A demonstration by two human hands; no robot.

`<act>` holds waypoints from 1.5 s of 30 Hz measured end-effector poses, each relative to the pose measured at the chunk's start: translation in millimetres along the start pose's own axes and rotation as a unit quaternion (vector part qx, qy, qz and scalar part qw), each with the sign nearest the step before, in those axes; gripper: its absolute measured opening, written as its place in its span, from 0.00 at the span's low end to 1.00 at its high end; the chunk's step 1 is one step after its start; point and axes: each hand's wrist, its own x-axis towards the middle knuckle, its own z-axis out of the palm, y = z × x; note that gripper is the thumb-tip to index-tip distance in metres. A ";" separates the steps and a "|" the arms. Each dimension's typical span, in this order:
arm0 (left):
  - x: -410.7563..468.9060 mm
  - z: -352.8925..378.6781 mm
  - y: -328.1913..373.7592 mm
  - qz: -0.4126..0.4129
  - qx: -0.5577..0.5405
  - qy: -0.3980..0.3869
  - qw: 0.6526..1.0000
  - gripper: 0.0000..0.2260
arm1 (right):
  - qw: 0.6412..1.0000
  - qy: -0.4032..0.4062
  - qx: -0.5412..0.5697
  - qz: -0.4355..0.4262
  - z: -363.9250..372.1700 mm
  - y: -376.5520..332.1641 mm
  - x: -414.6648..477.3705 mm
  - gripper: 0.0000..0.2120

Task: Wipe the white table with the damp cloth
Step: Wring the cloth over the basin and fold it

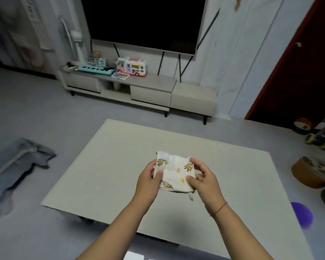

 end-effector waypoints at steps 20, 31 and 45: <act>93.0 -382.8 -107.8 -0.127 0.034 0.105 0.986 0.15 | 0.986 -0.121 -0.078 0.080 401.6 61.7 82.5 0.26; 177.0 -451.3 -191.5 -0.187 0.179 0.048 0.965 0.19 | 0.974 -0.087 -0.116 0.175 490.9 153.9 144.1 0.26; 226.4 -526.9 -320.3 -0.214 0.242 -0.124 0.938 0.26 | 0.955 0.039 -0.196 0.219 587.1 267.2 144.1 0.29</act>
